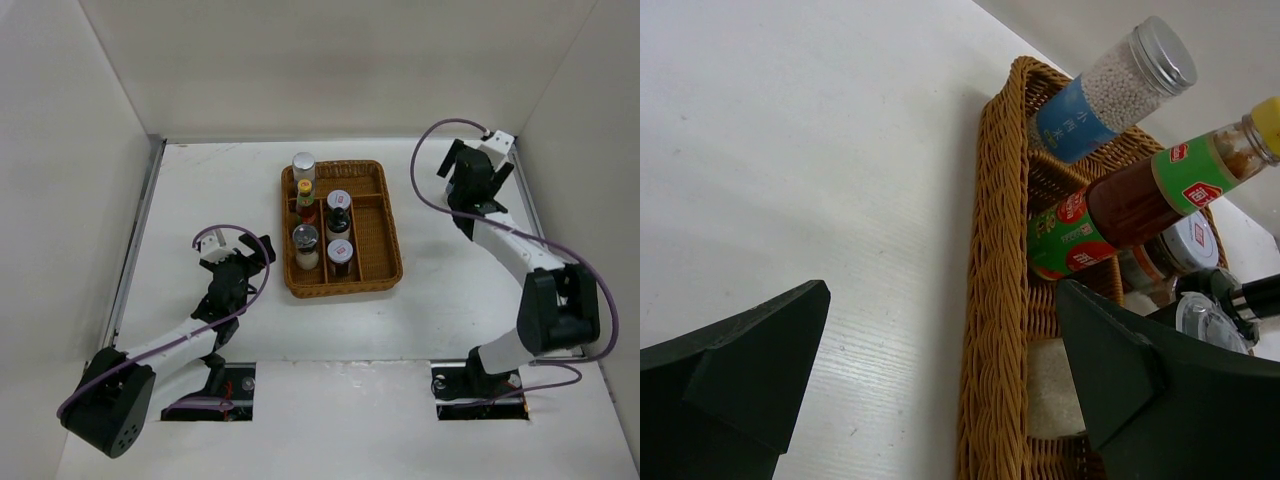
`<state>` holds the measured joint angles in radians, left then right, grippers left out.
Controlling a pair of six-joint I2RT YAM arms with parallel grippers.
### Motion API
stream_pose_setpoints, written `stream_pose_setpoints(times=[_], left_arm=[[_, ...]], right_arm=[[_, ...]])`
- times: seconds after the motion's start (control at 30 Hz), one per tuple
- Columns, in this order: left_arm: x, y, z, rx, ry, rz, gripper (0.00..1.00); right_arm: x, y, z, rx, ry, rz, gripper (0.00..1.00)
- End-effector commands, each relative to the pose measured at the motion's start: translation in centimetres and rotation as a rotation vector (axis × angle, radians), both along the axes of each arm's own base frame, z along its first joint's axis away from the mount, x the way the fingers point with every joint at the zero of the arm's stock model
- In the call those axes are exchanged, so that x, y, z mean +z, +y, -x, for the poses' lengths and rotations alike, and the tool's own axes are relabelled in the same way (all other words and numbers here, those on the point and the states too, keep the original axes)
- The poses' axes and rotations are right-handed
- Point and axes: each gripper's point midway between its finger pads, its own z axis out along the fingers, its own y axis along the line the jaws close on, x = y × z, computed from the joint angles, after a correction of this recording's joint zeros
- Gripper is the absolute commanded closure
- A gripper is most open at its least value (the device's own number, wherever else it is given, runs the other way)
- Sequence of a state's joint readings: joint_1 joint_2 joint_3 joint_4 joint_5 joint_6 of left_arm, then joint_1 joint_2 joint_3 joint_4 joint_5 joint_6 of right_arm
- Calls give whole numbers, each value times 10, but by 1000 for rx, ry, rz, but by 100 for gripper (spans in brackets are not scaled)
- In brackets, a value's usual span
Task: Organize the condiment bottles
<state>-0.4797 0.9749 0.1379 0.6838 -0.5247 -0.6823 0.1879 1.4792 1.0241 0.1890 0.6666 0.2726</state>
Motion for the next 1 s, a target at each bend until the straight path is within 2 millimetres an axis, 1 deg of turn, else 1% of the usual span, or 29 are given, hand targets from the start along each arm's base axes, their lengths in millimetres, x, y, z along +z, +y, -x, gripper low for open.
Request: stream_pose_setpoints(times=[0.0, 0.07, 0.17, 0.2, 0.27, 0.3, 0.37, 0.43, 0.53, 0.6, 0.63, 0.7, 0.77, 0.8, 0.9, 0.97], left_arm=[[25, -7, -8, -14, -69, 50, 0], [25, -4, -8, -5, -69, 50, 0], [26, -4, -7, -6, -76, 55, 0], [27, -4, -7, -6, -79, 56, 0], [26, -3, -7, -1, -76, 54, 0], [24, -3, -7, 0, -71, 52, 0], [23, -2, -8, 0, -67, 50, 0], [26, -3, -7, -3, -75, 54, 0], [25, -1, -7, 6, -72, 52, 0], [24, -1, -8, 3, -69, 51, 0], [24, -2, -8, 0, -68, 51, 0], [26, -2, -8, 2, -75, 54, 0], [24, -1, -8, 5, -70, 51, 0], [23, -2, -8, 3, -65, 49, 0], [25, -3, -8, -1, -71, 52, 0], [23, -1, -8, 6, -67, 49, 0]], right_arm=[[2, -4, -26, 57, 28, -12, 0], [-4, -7, -37, 73, 41, -32, 0], [-4, -13, -52, 82, 41, -37, 0], [-5, -19, -56, 75, 46, -37, 0], [-11, -23, -66, 80, 59, -42, 0], [-16, -25, -70, 86, 69, -50, 0], [-24, -20, -79, 120, 84, -71, 0], [-35, -19, -86, 131, 104, -81, 0], [-51, -19, -90, 118, 151, -79, 0], [-57, -21, -92, 102, 158, -73, 4], [-59, -22, -93, 95, 161, -70, 8], [-59, -24, -91, 82, 156, -66, 26], [-45, -30, -87, 50, 119, -53, 38], [-34, -28, -85, 47, 89, -48, 42], [7, -1, -79, 100, -17, -28, 44], [41, 24, -72, 151, -93, -11, 44]])
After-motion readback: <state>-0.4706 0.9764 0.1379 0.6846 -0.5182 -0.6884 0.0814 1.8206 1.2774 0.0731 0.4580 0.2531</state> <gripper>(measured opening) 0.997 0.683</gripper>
